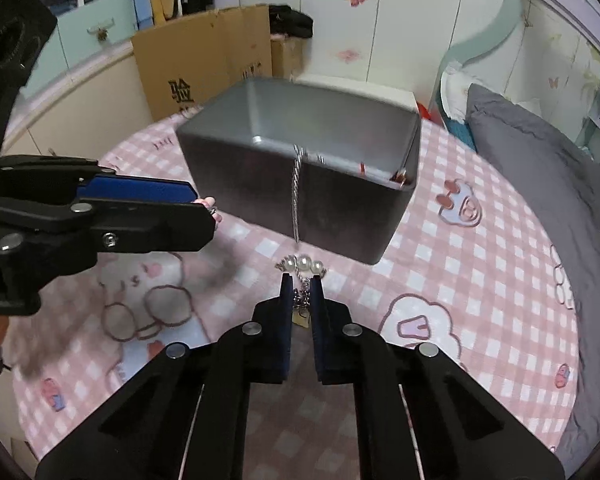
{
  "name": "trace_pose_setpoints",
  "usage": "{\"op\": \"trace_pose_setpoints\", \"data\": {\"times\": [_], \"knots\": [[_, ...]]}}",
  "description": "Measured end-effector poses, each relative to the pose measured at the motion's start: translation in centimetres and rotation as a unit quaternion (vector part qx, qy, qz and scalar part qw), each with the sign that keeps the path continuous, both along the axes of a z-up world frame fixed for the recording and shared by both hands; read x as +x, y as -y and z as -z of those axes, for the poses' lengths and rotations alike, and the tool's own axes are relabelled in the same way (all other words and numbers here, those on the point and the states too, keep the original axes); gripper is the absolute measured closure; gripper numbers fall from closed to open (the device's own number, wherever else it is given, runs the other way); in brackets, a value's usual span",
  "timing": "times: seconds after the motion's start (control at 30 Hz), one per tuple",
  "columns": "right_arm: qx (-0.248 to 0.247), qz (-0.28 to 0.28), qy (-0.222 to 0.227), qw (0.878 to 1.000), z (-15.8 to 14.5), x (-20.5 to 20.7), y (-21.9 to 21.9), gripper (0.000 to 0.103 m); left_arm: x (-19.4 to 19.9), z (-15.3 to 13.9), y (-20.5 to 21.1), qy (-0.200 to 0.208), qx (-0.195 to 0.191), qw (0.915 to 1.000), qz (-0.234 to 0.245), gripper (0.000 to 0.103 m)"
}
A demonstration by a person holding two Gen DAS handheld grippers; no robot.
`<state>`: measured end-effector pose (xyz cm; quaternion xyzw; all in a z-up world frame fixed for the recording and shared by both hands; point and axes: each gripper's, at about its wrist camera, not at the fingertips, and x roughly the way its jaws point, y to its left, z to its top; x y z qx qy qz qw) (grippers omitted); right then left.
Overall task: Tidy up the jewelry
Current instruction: 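Grasp the pink bunny charm with the left gripper while the right grasps the pearl chain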
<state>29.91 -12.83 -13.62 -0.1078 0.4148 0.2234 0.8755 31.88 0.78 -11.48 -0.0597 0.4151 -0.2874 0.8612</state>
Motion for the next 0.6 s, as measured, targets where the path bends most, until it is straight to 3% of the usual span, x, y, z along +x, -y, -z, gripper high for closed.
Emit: {"op": "trace_pose_setpoints", "data": {"times": [0.37, 0.6], "knots": [[0.031, -0.013, 0.057, 0.998, -6.8, -1.5, 0.0, 0.1, 0.5, -4.4, -0.3, 0.034, -0.019, 0.9992, 0.0, 0.076], [0.055, 0.003, 0.086, 0.995, -10.0, 0.7, 0.2, 0.1, 3.1, -4.7, -0.2, 0.024, -0.018, 0.9995, -0.011, 0.076]]}}
